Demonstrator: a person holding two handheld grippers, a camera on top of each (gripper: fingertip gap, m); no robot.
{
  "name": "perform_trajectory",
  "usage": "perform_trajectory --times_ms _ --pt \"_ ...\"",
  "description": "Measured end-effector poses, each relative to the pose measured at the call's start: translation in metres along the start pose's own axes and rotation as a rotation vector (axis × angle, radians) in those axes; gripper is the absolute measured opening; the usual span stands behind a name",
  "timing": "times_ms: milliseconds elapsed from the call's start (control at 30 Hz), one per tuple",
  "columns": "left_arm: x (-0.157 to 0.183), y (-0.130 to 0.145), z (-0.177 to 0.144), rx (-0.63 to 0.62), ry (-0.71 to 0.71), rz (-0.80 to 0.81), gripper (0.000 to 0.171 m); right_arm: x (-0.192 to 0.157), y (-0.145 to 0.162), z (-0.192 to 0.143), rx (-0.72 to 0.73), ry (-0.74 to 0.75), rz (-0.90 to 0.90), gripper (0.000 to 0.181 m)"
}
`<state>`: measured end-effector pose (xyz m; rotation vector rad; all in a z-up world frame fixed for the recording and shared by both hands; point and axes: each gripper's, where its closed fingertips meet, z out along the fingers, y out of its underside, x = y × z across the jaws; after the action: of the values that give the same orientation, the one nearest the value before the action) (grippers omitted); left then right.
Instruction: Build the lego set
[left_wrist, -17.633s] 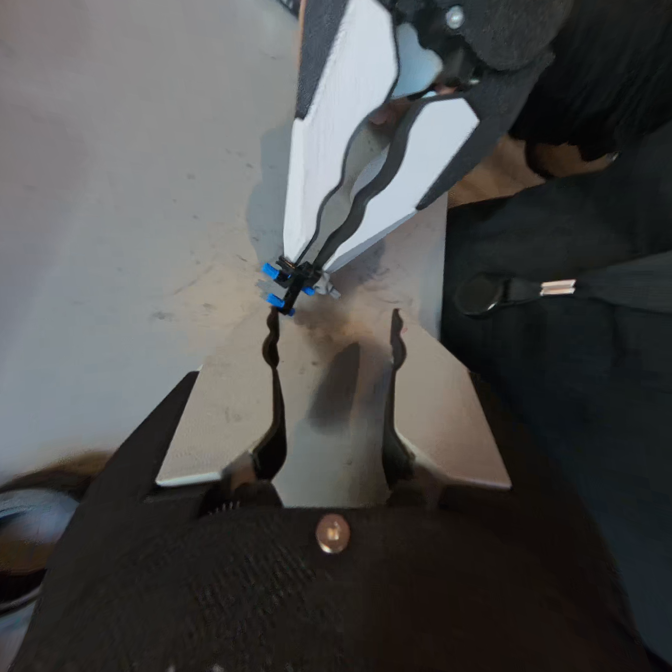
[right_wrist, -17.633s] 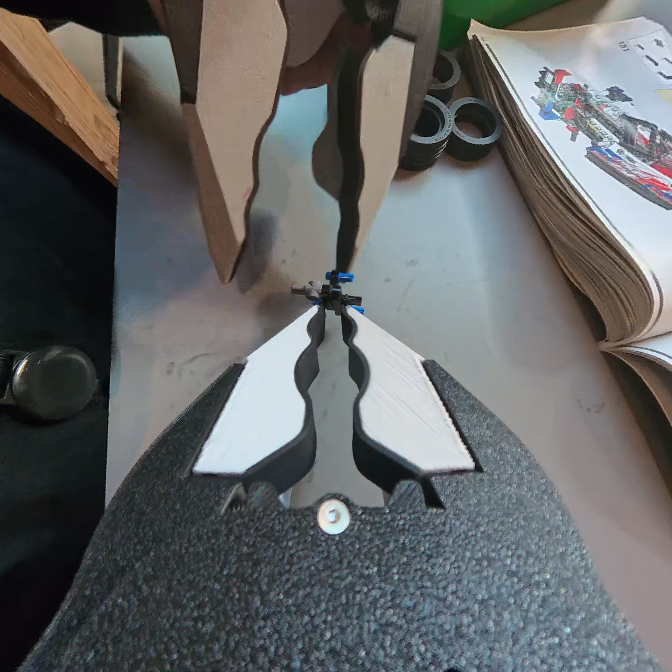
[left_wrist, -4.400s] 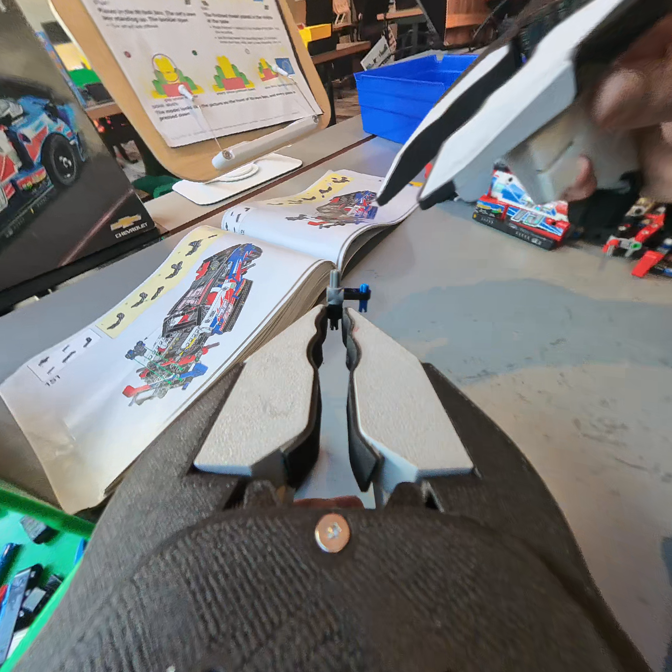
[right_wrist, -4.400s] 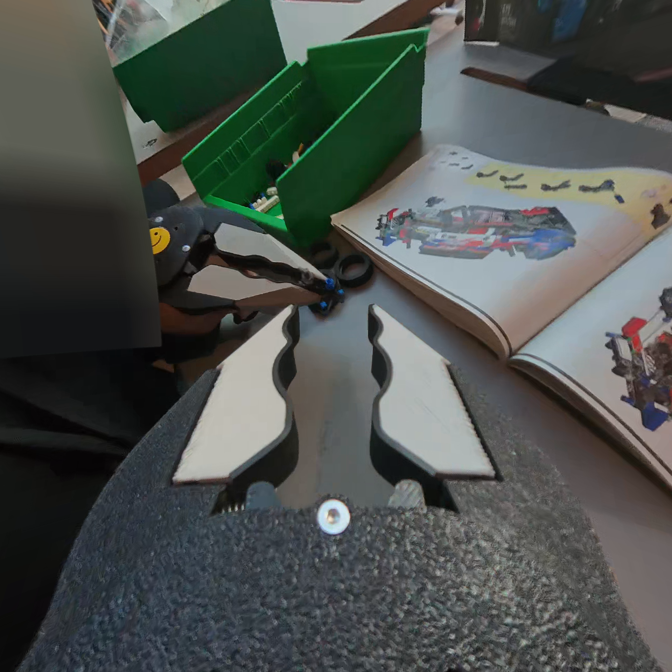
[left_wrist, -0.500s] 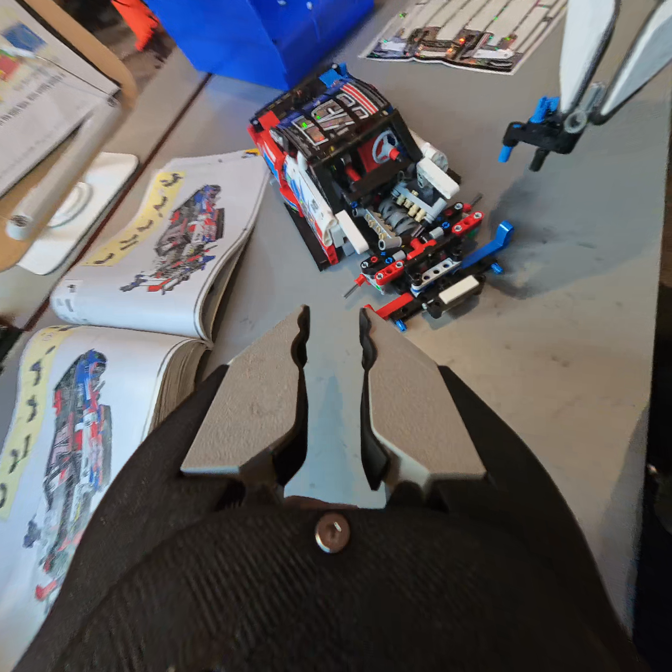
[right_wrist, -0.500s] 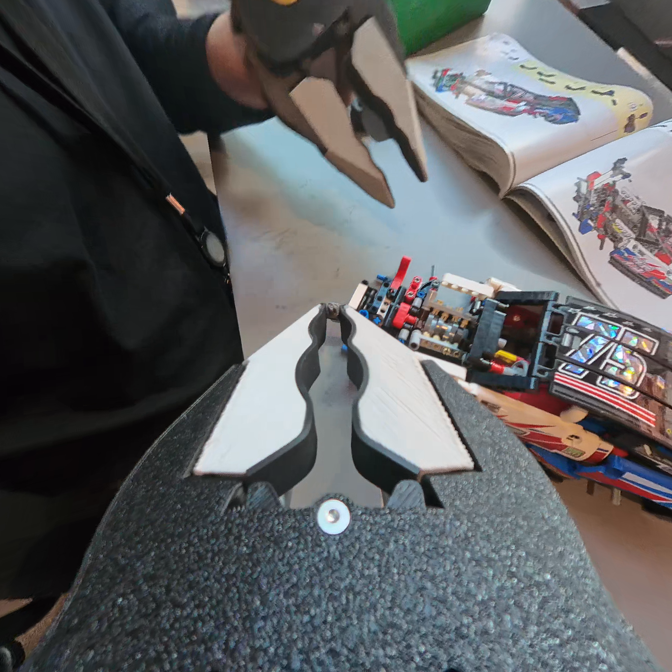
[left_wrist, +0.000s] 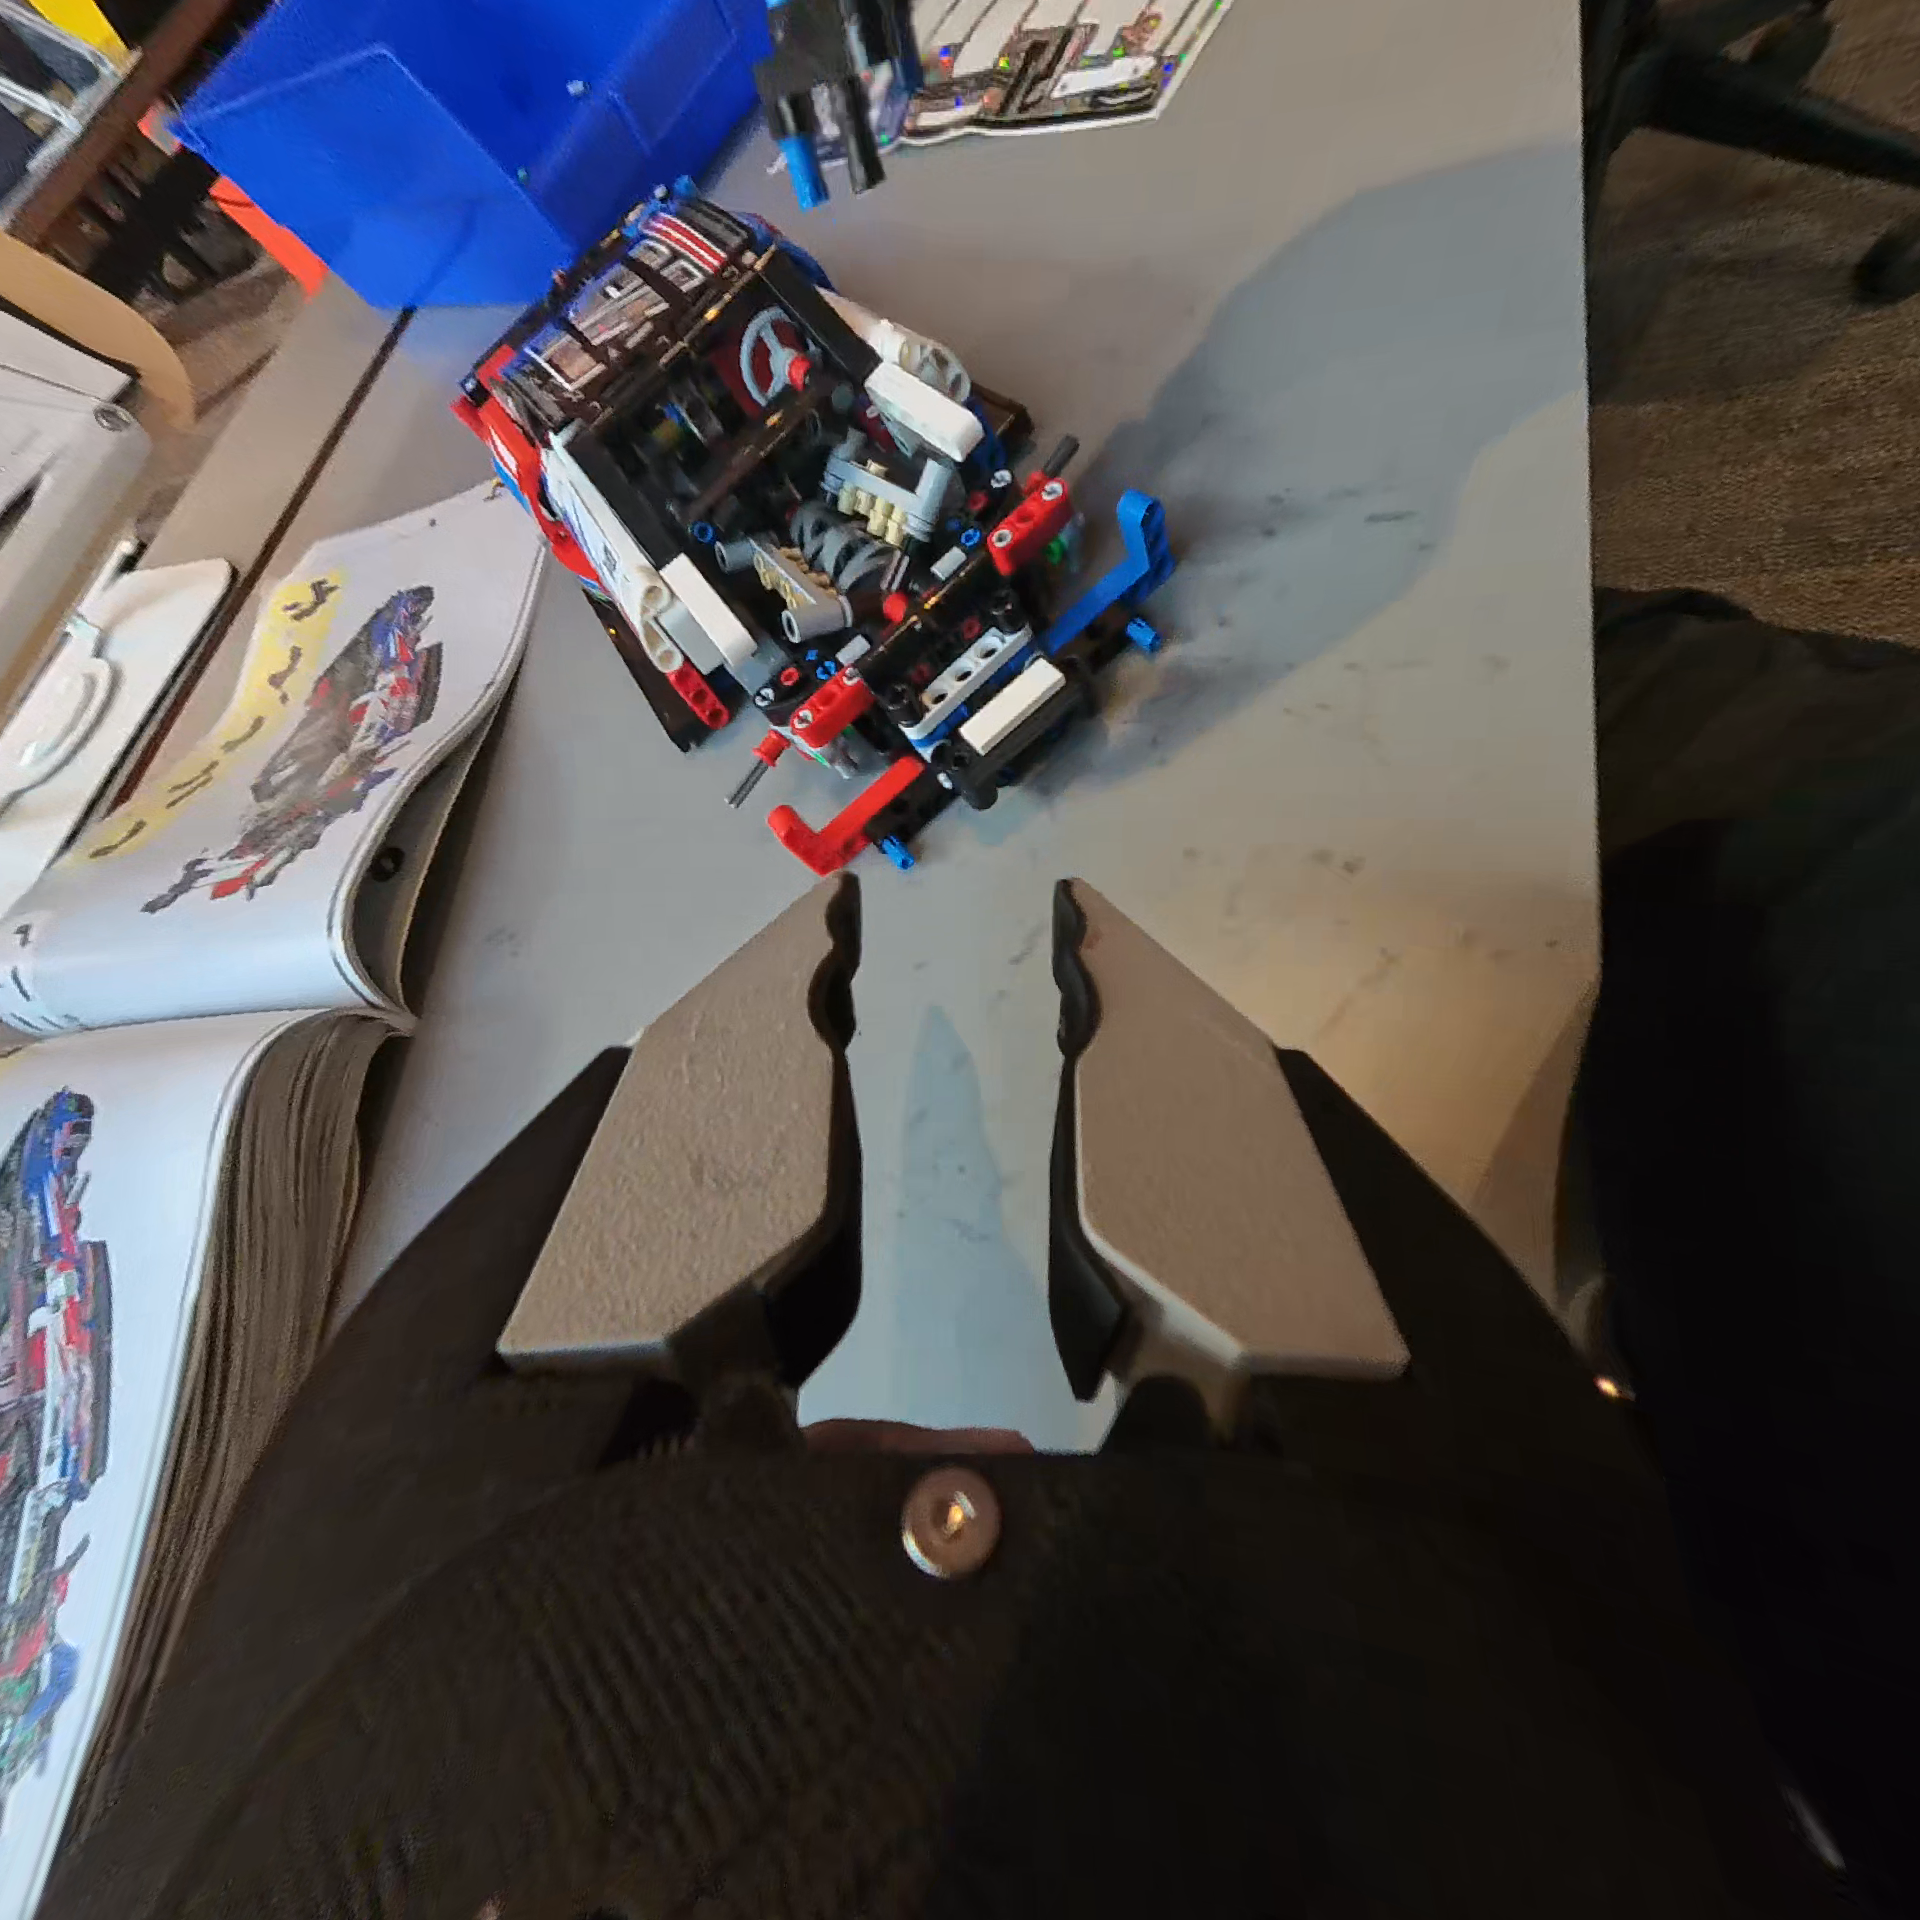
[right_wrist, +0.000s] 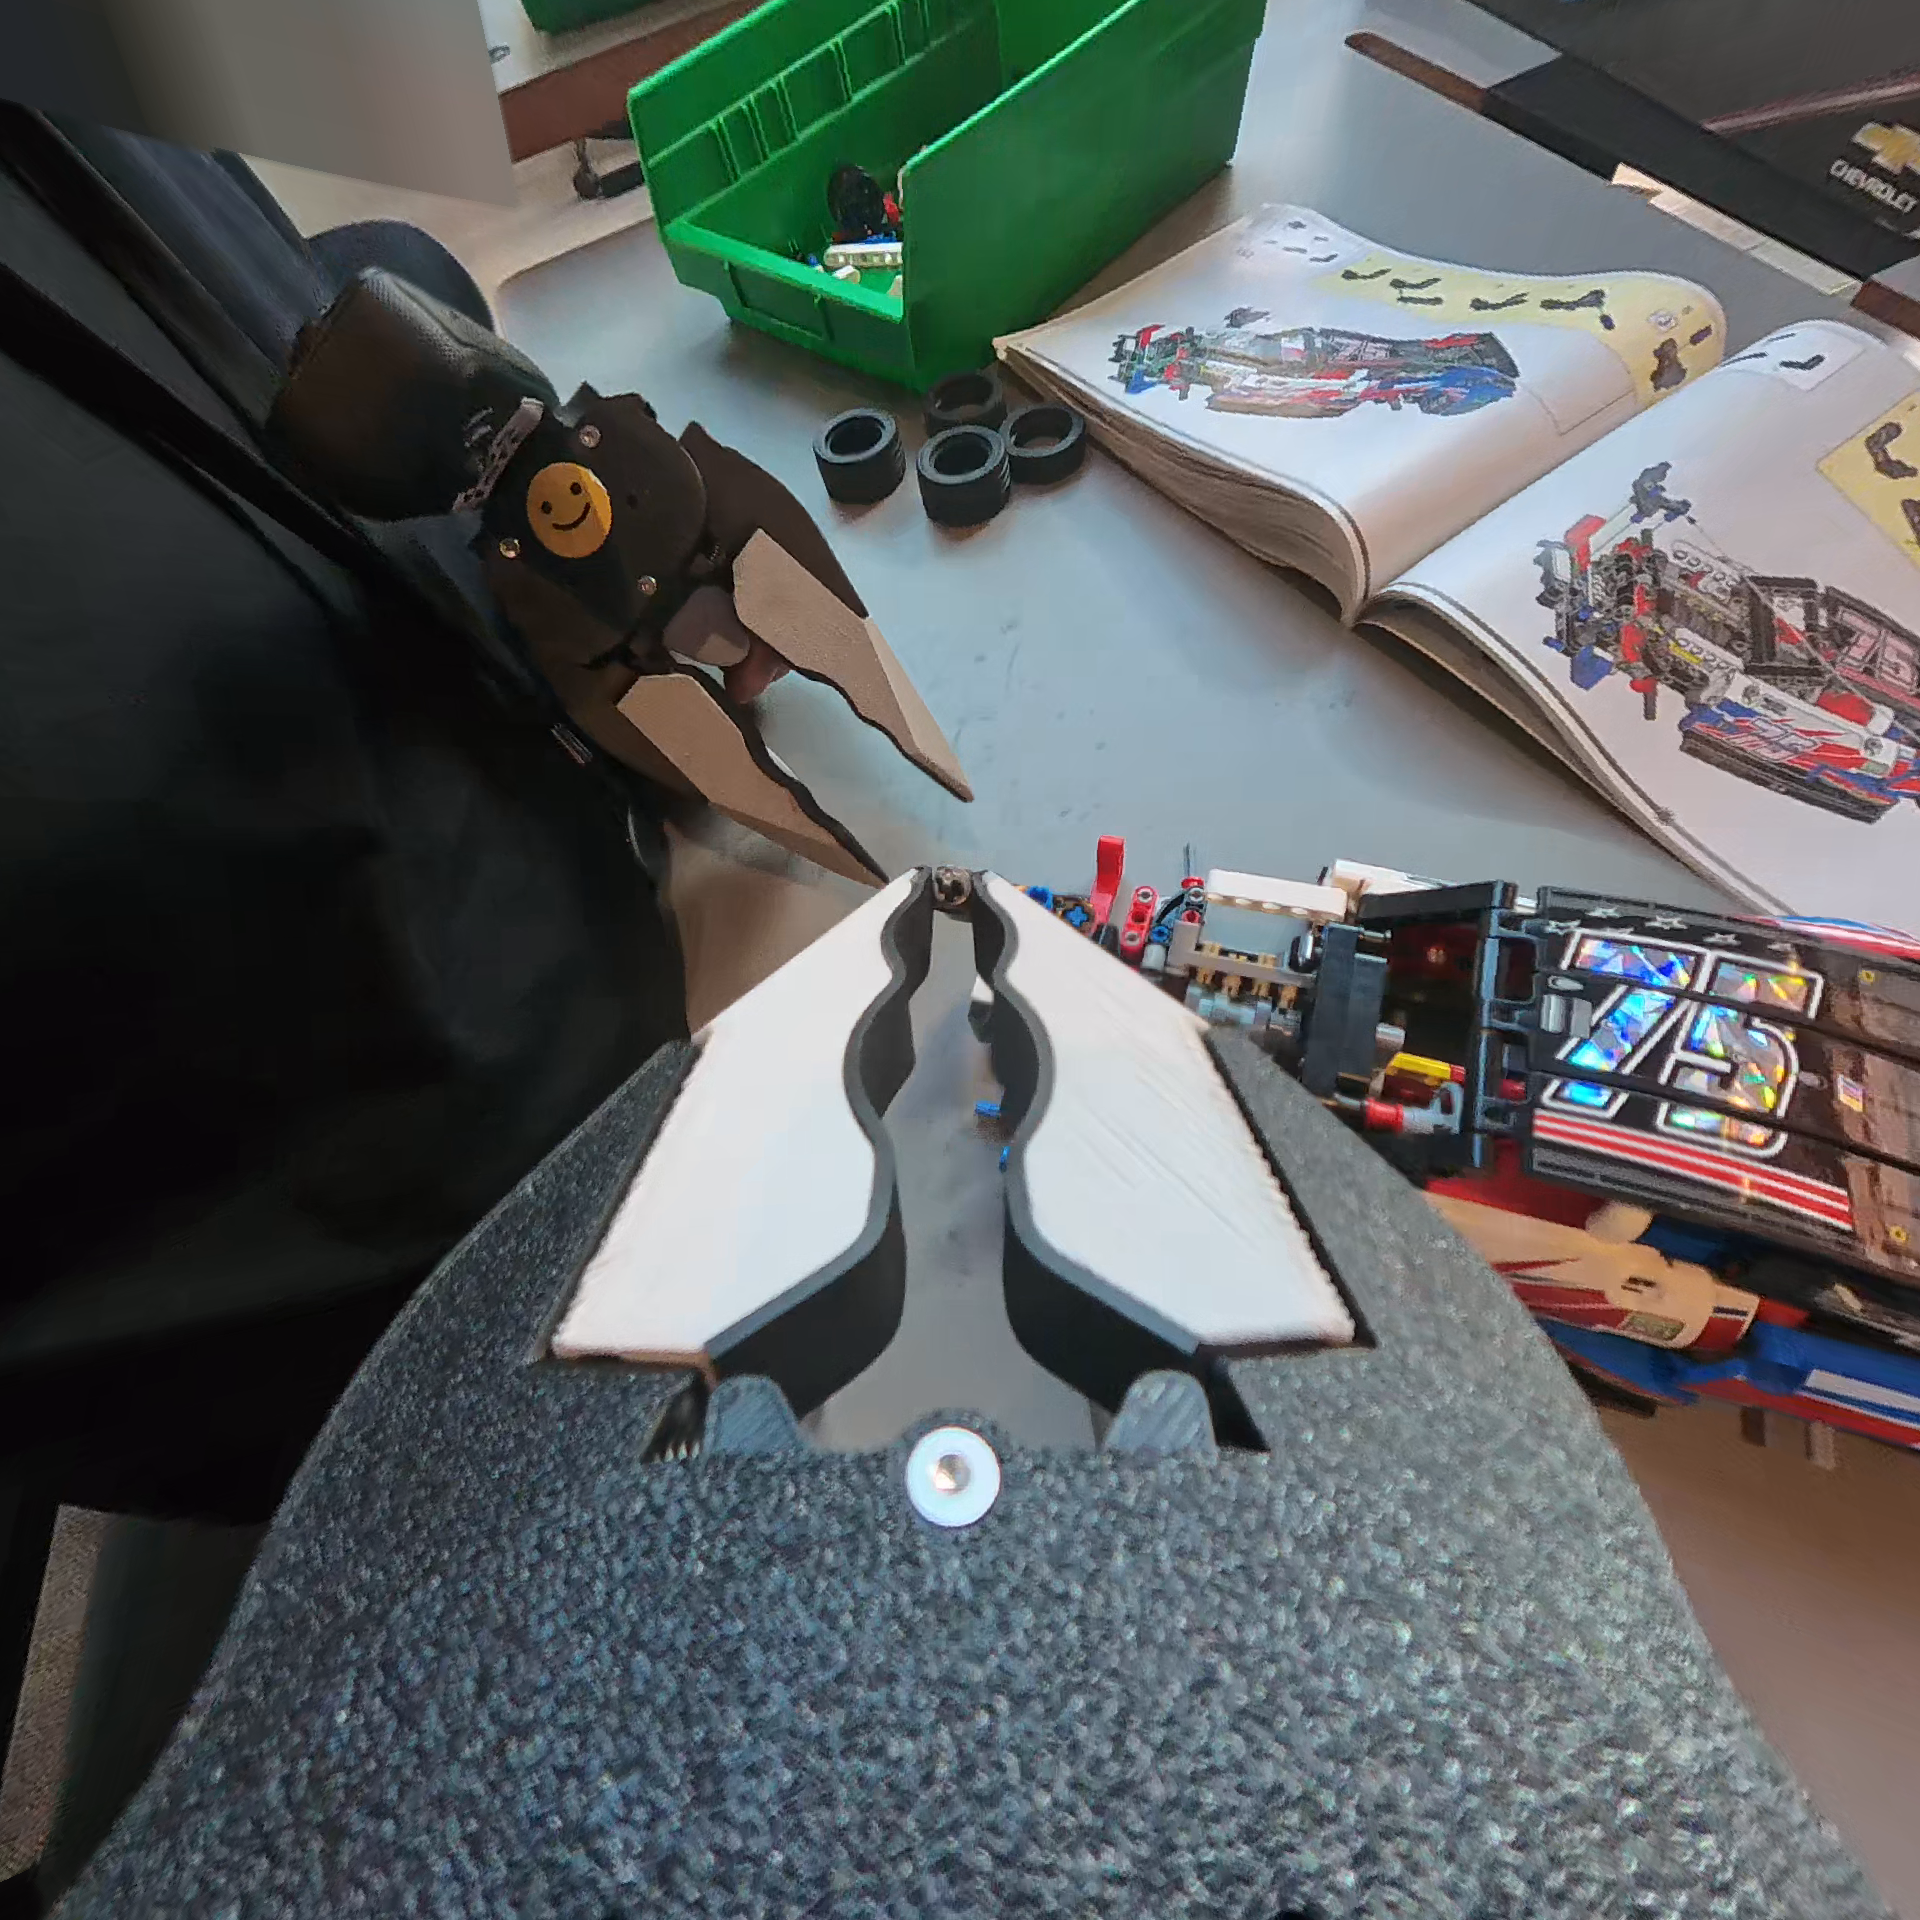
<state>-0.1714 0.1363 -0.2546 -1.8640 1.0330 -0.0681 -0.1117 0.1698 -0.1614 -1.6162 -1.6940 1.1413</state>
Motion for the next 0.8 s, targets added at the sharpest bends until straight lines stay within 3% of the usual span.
perform_trajectory --times_ms 100,467,800 --pt "-0.001 -0.005 -0.003 0.05 0.005 -0.003 0.031 0.005 -0.004 0.004 0.002 -0.003 0.013 0.006" --pt "-0.017 0.023 0.007 -0.058 -0.01 -0.075 0.037 0.016 0.016 0.007 -0.087 0.039 0.201 0.006" --pt "-0.023 0.033 0.016 -0.111 0.028 -0.078 0.037 0.007 0.043 0.001 -0.15 0.091 0.211 0.006"
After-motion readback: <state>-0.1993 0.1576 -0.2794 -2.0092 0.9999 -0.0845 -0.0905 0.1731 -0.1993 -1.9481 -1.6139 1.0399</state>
